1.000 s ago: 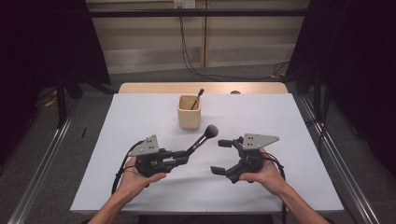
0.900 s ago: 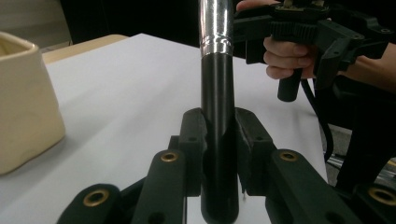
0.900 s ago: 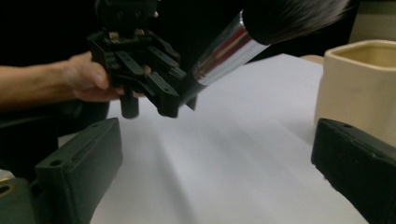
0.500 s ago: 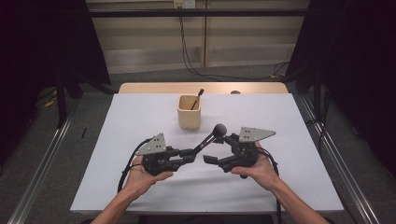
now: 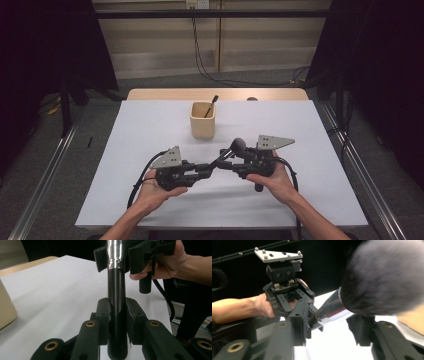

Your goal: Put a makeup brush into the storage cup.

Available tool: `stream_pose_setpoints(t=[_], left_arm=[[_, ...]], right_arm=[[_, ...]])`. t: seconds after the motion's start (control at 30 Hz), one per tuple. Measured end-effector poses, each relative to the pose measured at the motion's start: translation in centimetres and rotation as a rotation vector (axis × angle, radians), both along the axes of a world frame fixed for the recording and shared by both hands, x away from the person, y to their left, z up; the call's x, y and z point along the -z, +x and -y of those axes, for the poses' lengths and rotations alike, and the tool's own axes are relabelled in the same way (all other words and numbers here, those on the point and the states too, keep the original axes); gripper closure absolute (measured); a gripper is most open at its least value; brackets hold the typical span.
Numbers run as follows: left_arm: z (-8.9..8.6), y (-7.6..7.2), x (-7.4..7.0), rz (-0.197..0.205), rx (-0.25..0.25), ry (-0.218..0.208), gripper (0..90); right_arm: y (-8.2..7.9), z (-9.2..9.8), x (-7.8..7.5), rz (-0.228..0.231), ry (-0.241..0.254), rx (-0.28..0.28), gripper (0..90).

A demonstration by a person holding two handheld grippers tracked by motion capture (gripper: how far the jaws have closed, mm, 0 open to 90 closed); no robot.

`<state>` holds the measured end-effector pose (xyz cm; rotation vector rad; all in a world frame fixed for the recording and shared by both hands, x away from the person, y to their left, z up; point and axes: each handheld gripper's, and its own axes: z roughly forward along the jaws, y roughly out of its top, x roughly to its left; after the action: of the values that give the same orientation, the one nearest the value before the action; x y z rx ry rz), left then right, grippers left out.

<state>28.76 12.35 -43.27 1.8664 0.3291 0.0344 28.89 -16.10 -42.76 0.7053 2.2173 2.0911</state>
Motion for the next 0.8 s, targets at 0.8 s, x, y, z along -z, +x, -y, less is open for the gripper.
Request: stream_pose_setpoints(t=[0.8], left_arm=[[0.63, 0.23, 0.47, -0.003, -0.009, 0.012, 71.8]], right_arm=[[0.58, 0.65, 0.51, -0.107, 0.087, -0.032, 71.3]])
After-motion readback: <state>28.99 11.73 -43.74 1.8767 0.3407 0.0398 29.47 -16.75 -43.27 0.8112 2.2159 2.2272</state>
